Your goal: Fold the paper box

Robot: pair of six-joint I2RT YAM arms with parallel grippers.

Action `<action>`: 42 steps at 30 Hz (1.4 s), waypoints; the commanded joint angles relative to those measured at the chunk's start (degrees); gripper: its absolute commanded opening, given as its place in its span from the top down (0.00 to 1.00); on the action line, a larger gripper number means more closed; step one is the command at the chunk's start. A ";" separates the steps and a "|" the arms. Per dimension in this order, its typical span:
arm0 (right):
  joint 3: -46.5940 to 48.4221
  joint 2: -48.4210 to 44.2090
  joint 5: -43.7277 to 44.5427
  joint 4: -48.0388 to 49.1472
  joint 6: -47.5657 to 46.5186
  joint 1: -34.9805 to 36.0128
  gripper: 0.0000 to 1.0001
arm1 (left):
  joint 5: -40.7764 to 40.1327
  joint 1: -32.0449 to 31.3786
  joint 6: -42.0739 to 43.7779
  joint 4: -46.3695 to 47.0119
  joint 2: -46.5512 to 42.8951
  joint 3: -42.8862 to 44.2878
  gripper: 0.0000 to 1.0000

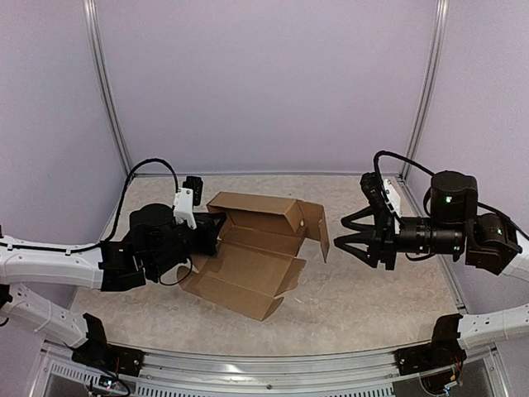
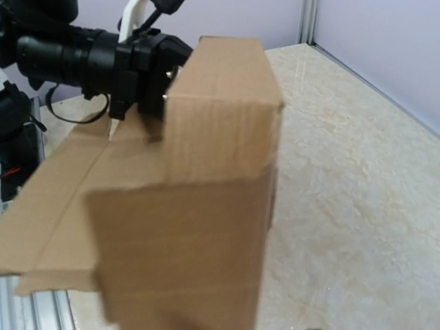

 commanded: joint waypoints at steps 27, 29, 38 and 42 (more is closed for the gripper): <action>2.79 9.16 -4.44 4.98 0.83 0.52 0.54 | 4.32 -1.33 2.54 -0.56 -0.22 0.17 1.00; 2.40 9.62 -4.99 5.47 1.40 0.55 0.54 | 3.53 -1.58 2.25 -0.79 0.11 0.65 1.00; 0.77 11.78 -1.82 8.12 3.53 0.66 0.55 | -2.97 -2.20 -0.92 -3.94 2.25 3.59 1.00; 0.04 13.09 -0.02 9.38 4.48 0.71 0.56 | -5.83 -2.28 -2.17 -5.44 3.05 4.51 1.00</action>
